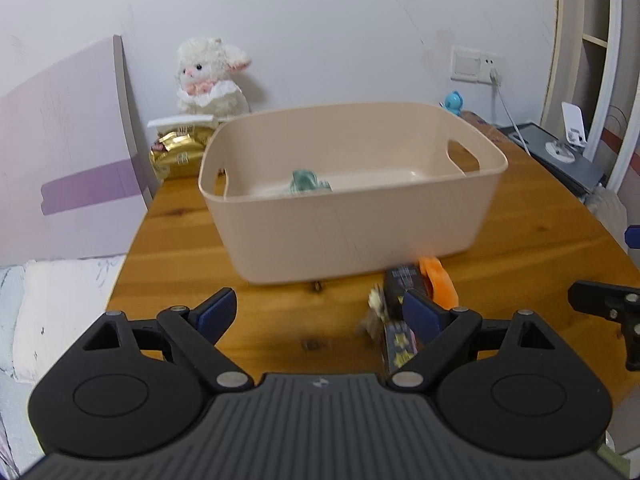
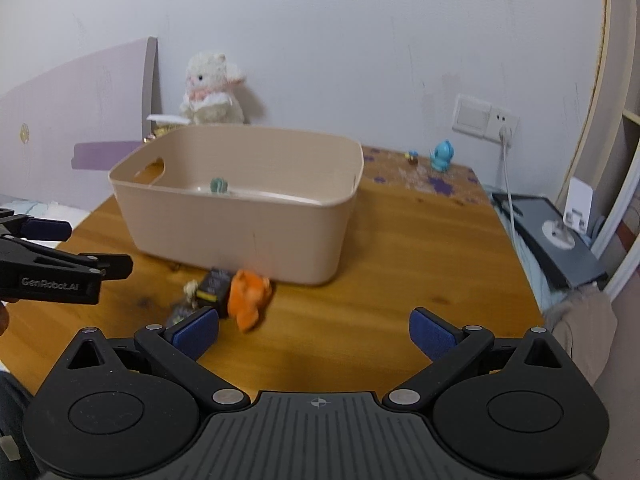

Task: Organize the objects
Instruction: 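Grasp the star-printed box with the left tool while the right tool grasps the orange plush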

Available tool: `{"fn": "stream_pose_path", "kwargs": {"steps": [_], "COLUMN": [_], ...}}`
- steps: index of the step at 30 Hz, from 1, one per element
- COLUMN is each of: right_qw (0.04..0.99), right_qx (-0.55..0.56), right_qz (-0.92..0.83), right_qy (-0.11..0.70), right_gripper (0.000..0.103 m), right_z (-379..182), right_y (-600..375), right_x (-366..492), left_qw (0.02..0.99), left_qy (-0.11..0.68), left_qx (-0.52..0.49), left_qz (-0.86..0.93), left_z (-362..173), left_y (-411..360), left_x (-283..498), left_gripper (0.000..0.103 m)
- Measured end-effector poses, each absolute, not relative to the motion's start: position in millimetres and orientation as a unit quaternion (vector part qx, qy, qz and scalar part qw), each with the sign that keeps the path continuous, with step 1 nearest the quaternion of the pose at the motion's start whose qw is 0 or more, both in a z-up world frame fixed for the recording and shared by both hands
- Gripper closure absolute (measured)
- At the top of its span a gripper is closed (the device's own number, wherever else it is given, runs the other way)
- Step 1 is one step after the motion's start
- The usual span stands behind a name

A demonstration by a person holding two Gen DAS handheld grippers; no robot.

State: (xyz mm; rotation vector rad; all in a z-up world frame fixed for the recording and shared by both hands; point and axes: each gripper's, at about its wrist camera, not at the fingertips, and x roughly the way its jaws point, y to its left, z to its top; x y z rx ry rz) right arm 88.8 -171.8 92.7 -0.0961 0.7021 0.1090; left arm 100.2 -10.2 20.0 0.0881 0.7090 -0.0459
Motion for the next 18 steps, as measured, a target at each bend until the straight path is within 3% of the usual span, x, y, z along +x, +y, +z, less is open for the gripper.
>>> {"fn": "stream_pose_path", "kwargs": {"steps": [18], "right_qw": [0.909], "right_qx": [-0.051], "right_qz": [0.045], "right_qy": [0.41], "right_gripper": [0.0], "right_z": [43], "right_y": [-174], "right_x": [87], "left_qw": [0.907], "left_qy": [0.417], "left_qx": [0.012], "left_qz": [-0.059], "left_z": [-43], "left_y": [-19], "left_x": [90], "left_gripper": [0.012]}}
